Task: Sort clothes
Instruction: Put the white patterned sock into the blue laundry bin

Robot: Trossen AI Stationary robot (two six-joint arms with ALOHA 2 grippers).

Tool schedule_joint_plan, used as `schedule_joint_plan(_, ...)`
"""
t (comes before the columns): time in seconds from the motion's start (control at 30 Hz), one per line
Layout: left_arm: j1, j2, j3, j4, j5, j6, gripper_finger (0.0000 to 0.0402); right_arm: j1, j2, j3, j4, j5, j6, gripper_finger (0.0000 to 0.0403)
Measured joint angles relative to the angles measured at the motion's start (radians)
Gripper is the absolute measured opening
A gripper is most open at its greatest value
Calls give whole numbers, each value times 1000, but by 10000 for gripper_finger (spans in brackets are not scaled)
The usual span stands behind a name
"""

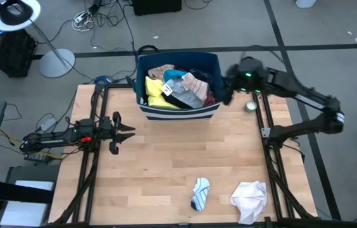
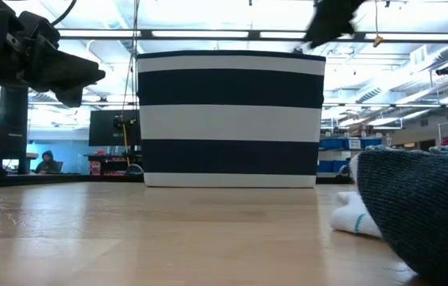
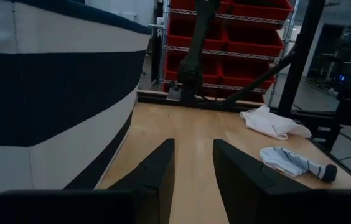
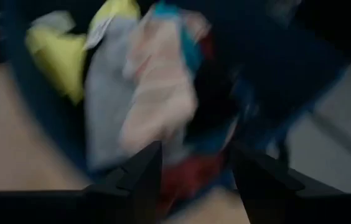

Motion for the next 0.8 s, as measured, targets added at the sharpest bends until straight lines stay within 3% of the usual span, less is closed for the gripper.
schedule_joint_plan(0.17, 0, 0, 0, 1, 0, 0, 115, 114, -123, -1, -258, -104, 198, 188)
schedule_joint_plan(0.33, 0, 0, 0, 1, -1, 0, 115, 383, -191, -120, -276, -58, 309, 180)
schedule_joint_plan(0.57, 0, 0, 0, 1, -2, 0, 115, 683, -156, -397, -17, -5, 356, 171)
schedule_joint_plan(0.8, 0, 0, 0, 1, -3, 0, 115, 763, -13, -588, 281, -10, 281, 171)
